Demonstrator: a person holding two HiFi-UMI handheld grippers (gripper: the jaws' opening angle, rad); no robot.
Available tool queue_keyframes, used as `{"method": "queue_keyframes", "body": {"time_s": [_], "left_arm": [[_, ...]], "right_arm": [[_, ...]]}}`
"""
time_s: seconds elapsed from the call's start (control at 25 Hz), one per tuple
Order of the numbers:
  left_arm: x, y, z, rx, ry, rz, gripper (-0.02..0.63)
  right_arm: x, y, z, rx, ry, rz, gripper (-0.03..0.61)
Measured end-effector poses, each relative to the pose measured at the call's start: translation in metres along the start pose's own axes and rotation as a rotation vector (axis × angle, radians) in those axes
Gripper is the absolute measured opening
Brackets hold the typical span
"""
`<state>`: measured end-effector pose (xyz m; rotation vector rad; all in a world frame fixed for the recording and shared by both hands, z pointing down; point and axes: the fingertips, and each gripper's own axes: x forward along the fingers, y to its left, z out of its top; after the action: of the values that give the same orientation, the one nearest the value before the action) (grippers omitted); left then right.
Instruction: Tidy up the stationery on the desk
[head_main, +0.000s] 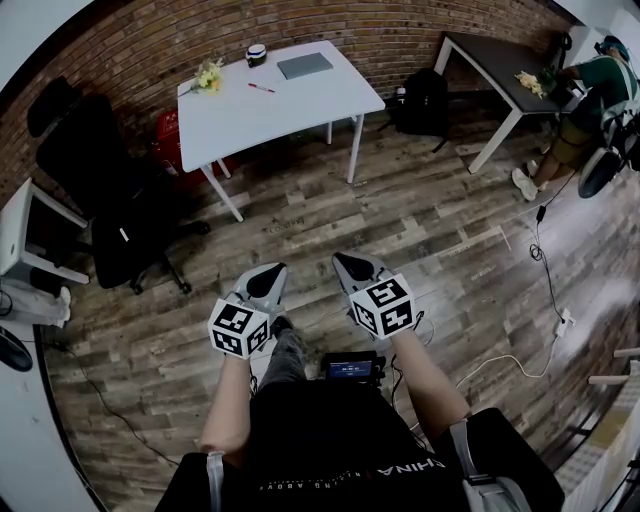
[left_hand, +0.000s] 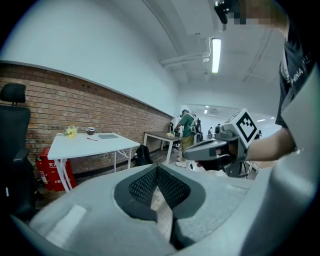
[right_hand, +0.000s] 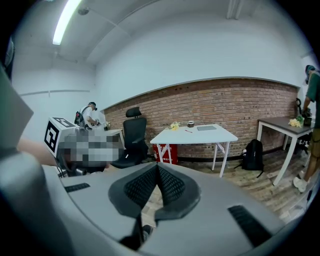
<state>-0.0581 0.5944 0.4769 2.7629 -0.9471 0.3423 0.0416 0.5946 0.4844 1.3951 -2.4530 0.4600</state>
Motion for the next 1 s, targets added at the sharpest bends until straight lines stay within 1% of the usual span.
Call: {"method": "queue_keyframes", "body": {"time_s": [0.24,0.44,0.72,1.0], "left_arm": [[0.021,0.025,-0.004,-0.022,0.0,-0.02,0.003],[0.046,0.053,-0.004,-0.037,0.003,-0.044,0.003],[0.077,0.127,0.009,-0.058,0.016,-0.058,0.003],[0.097,0.196,0.032,-0.046,0.014,-0.078,0.003]], "right_arm": [[0.019,-0.015,0.001,0.007,0.014,-0.027,0.009],[0.045,-0.037,0.006,0.015,0.04,-0.057,0.009],[0.114,-0.058,0.043,0.021,0.051,-0.071,0.009],[0.176,-0.072,0.083,0.026,0.05,-0.098,0.009]]}}
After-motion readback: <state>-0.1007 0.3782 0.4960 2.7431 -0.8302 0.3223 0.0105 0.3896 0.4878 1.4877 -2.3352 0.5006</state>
